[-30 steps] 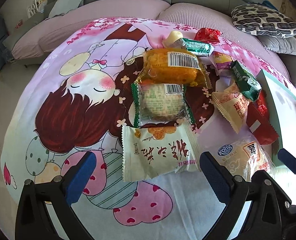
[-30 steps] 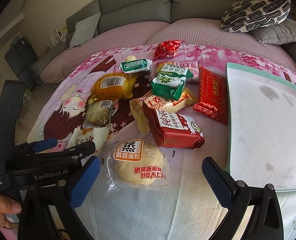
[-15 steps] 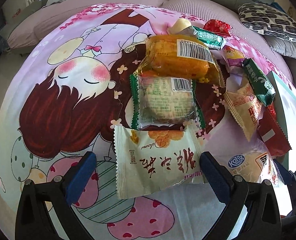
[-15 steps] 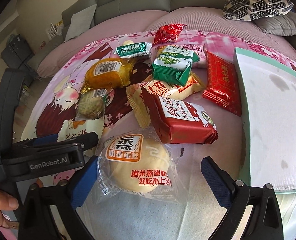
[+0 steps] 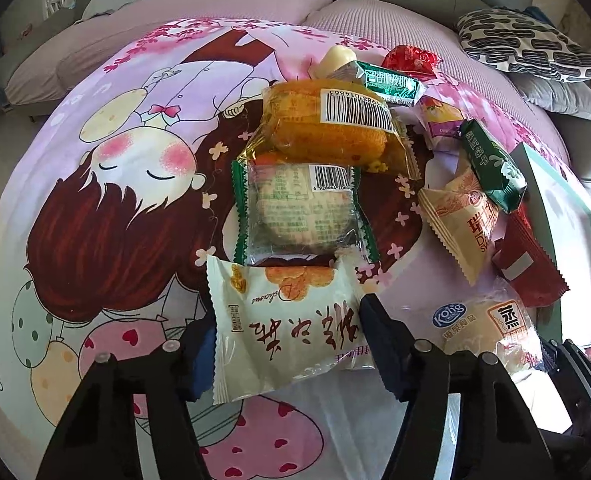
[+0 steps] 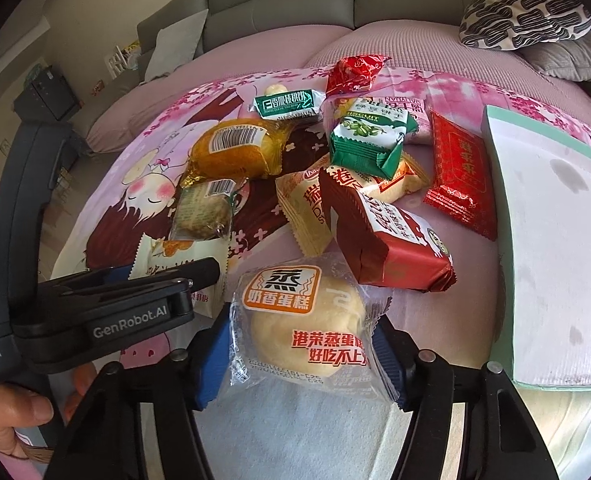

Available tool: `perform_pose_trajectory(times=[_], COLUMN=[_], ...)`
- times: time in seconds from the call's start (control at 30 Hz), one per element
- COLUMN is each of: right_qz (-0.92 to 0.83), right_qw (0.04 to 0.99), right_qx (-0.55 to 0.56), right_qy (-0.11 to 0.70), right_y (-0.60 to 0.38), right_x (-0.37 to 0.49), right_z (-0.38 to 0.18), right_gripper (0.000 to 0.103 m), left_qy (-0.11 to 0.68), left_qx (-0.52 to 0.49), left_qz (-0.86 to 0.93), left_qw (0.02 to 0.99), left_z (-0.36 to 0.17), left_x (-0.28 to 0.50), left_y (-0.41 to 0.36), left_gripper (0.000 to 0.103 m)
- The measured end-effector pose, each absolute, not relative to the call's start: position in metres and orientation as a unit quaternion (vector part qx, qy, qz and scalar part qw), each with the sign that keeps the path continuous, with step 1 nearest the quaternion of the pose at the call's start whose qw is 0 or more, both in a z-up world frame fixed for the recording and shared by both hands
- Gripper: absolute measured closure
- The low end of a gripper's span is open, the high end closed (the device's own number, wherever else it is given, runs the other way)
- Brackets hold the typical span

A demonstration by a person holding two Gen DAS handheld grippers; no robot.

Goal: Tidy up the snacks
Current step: 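Grasp the clear-wrapped round bun with right gripper while left grasps white pastry packet, then carry the bun with right gripper while left carries pastry packet over the tray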

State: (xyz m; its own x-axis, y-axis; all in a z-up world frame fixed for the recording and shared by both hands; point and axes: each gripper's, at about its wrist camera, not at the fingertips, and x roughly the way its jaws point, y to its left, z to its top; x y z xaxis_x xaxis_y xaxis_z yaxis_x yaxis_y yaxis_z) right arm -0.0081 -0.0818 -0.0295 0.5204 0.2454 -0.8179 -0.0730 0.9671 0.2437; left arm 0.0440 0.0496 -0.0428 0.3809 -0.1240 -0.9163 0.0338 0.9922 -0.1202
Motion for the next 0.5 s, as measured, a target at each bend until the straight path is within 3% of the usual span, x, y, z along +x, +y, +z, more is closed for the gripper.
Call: perform_pose_trajectory(times=[0.5], right_qz=[0.119], right_qw=[0.872], right_qx=[0.091], right_qy=[0.465], right_y=[-0.077], right_x=[-0.022], right_z=[-0.012], right_gripper=[0.040], left_qy=[0.556], left_qx=[-0.071], left_qz=[-0.045], left_qw=[0.827], left_z=[-0.033], left_x=[0.025], left_y=[0.074], left_gripper=[0.044])
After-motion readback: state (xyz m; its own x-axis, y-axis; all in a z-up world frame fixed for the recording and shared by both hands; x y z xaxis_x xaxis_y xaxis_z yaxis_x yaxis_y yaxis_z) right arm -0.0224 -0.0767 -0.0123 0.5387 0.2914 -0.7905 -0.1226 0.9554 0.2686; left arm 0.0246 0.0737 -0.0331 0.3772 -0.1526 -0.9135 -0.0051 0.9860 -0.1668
